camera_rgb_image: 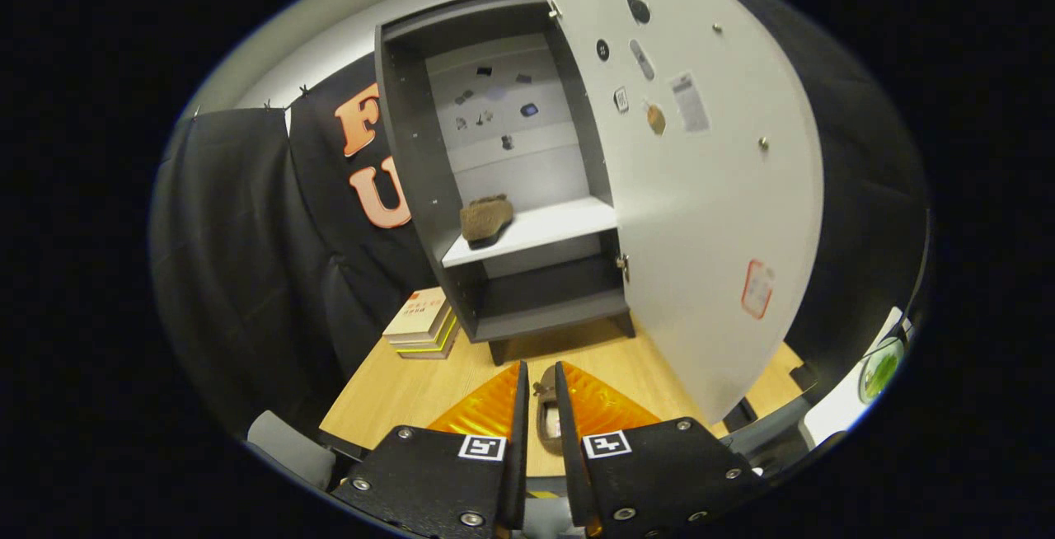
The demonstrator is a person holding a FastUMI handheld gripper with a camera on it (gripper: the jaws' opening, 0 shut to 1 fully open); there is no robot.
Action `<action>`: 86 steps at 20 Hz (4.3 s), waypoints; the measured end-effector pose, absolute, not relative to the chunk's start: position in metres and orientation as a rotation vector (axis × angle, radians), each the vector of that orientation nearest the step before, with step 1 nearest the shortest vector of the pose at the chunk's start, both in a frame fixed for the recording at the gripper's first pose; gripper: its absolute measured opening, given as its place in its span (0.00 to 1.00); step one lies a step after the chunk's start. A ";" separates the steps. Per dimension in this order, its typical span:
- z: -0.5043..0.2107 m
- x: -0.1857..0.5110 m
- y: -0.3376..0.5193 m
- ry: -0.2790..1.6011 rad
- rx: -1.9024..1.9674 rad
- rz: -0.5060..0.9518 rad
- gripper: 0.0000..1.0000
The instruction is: Open the shoe cabinet door, grab the shoes and put them into the shoe cabinet, then close the shoe cabinet door.
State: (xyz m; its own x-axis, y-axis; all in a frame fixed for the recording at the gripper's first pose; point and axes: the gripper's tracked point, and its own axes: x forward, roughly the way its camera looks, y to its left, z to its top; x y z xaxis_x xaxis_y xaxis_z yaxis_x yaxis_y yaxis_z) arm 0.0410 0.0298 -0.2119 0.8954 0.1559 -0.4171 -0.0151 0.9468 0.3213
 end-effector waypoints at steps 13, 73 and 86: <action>-0.362 0.094 0.105 0.725 0.394 0.176 0.20; -0.256 0.238 0.049 0.515 0.148 0.163 0.04; -0.194 0.317 0.043 0.466 0.105 0.178 0.04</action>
